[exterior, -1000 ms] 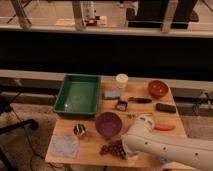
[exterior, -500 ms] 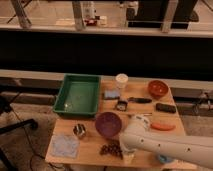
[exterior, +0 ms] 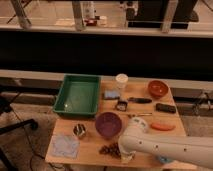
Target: Place grapes in red bowl
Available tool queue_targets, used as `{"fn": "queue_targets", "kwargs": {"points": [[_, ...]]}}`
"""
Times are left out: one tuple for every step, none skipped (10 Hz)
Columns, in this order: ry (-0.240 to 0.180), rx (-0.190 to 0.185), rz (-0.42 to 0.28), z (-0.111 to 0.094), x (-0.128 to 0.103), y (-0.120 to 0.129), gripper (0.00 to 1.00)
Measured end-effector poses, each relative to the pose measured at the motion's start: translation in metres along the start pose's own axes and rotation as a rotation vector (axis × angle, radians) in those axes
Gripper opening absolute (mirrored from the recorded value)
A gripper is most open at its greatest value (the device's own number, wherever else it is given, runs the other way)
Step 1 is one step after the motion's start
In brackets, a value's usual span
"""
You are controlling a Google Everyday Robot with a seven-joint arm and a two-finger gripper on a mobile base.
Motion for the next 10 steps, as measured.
{"fn": "queue_targets", "kwargs": {"points": [[-0.002,0.001,0.000,0.000,0.000,0.000,0.26],[0.000,0.001,-0.001,0.000,0.001,0.001,0.20],[0.000,0.001,-0.002,-0.001,0.001,0.001,0.08],[0.000,0.001,-0.002,-0.001,0.001,0.001,0.03],[0.000,0.001,-0.003,-0.001,0.001,0.001,0.02],[0.003,0.010,-0.010,-0.005,0.003,0.001,0.02],[-0.002,0.027,-0.019,-0.014,0.002,0.000,0.02],[-0.009,0.043,-0.030,-0.028,-0.001,-0.001,0.02],[-0.013,0.056,-0.038,-0.041,-0.002,-0.001,0.02],[-0.026,0.086,-0.056,-0.075,-0.004,-0.004,0.02]]}}
